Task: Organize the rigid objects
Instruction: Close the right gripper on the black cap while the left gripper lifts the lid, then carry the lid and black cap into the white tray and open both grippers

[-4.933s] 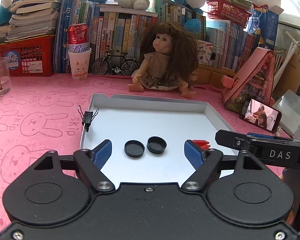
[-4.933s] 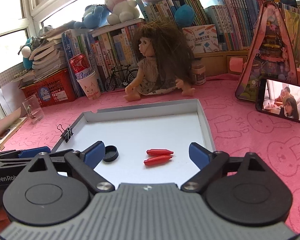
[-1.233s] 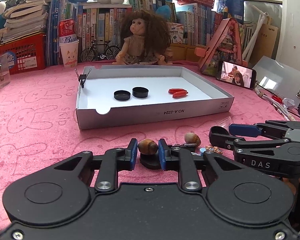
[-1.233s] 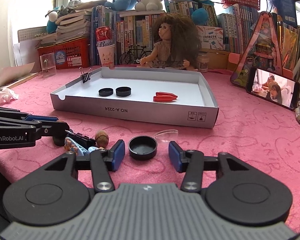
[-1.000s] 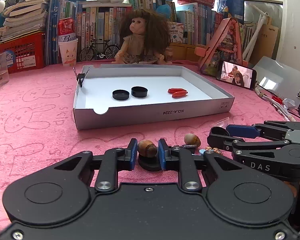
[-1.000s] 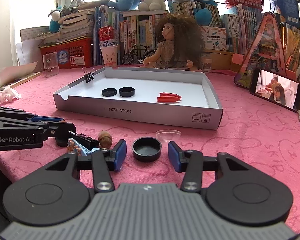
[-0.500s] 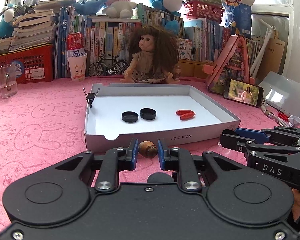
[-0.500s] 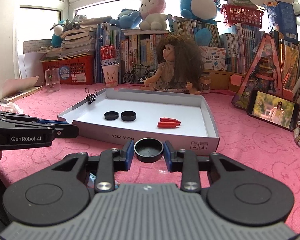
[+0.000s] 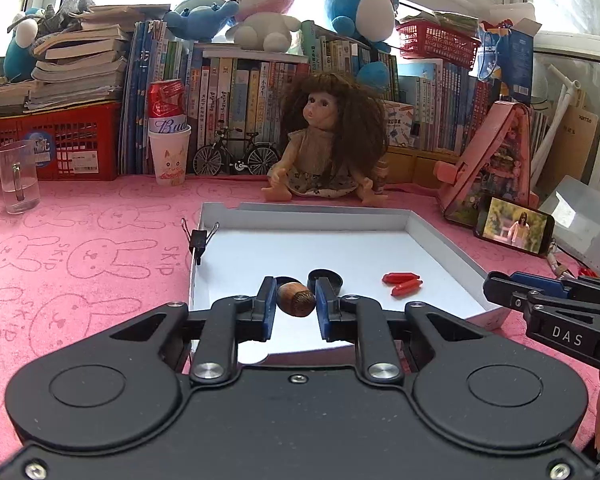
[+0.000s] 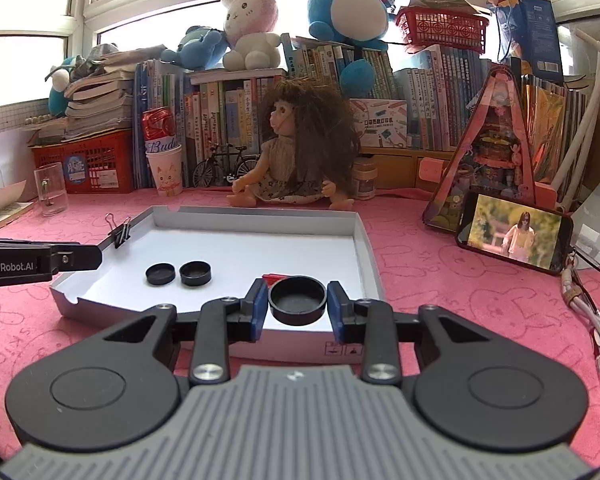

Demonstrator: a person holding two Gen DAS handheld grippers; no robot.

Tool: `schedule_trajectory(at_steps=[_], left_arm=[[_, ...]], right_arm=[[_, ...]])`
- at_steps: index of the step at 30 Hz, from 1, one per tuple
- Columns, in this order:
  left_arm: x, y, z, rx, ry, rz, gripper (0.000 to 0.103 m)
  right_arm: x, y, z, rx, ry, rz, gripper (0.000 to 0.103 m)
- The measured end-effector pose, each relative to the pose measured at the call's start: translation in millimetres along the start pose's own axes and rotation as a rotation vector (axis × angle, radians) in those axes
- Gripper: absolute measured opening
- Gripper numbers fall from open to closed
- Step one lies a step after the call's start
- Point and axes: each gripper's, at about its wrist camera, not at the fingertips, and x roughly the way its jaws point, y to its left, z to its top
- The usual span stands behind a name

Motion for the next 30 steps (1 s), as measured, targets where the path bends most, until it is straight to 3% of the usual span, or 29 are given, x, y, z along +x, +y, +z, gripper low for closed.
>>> schedule_trajectory(at_steps=[9, 30], left_arm=[[37, 16, 14, -0.033, 0.033, 0.028, 0.019], [102, 21, 7, -0.043, 0.151, 0.120, 0.020]], right_arm=[[32, -13, 7, 0.020, 0.048, -0.032, 0.037], [93, -15, 14, 0.030, 0.138, -0.100, 0.037]])
